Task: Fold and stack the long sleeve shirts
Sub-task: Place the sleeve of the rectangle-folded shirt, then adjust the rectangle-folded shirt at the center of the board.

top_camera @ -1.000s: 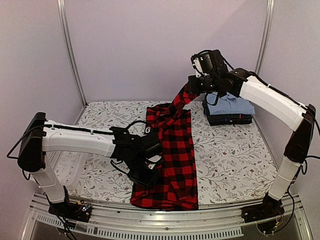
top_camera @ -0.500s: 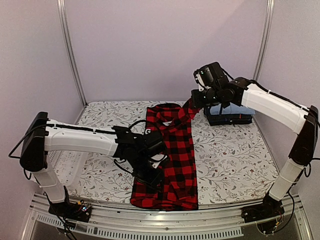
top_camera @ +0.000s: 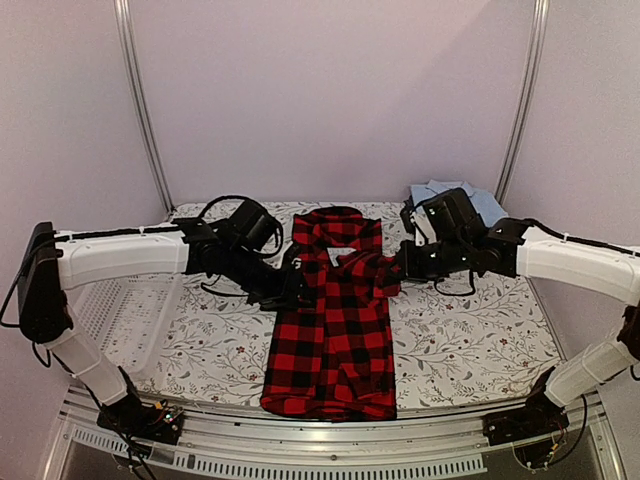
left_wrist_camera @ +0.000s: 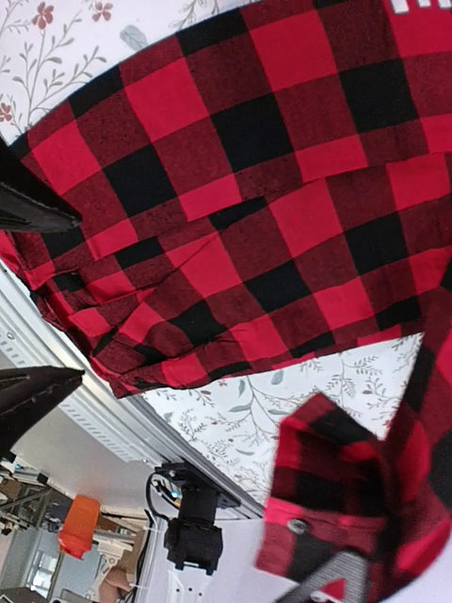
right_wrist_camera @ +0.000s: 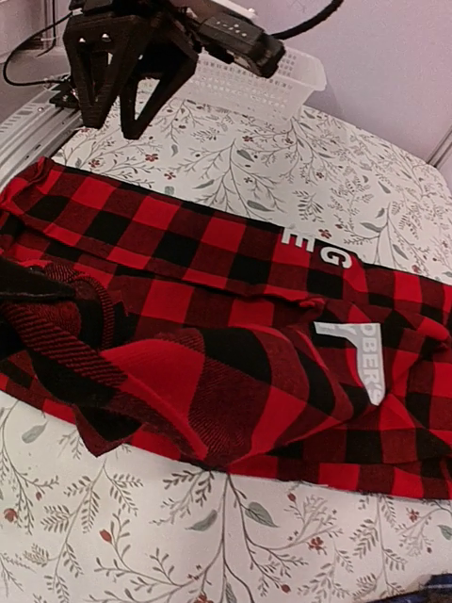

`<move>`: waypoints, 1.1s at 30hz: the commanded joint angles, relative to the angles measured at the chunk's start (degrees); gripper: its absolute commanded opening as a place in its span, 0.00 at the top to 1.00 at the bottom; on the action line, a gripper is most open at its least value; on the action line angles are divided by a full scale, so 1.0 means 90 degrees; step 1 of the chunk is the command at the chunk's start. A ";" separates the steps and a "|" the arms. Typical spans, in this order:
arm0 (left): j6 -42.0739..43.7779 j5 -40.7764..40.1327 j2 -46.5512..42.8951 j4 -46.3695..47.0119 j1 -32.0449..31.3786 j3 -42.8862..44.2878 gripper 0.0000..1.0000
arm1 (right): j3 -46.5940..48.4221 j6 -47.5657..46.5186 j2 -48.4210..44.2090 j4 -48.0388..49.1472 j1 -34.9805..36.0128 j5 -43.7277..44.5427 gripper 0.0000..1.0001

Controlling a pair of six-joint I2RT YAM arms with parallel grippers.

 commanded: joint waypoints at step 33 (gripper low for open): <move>0.0247 -0.0496 0.5579 0.0557 0.1864 0.5821 0.57 | 0.0232 -0.1077 0.0563 -0.0270 0.0423 0.1685 0.39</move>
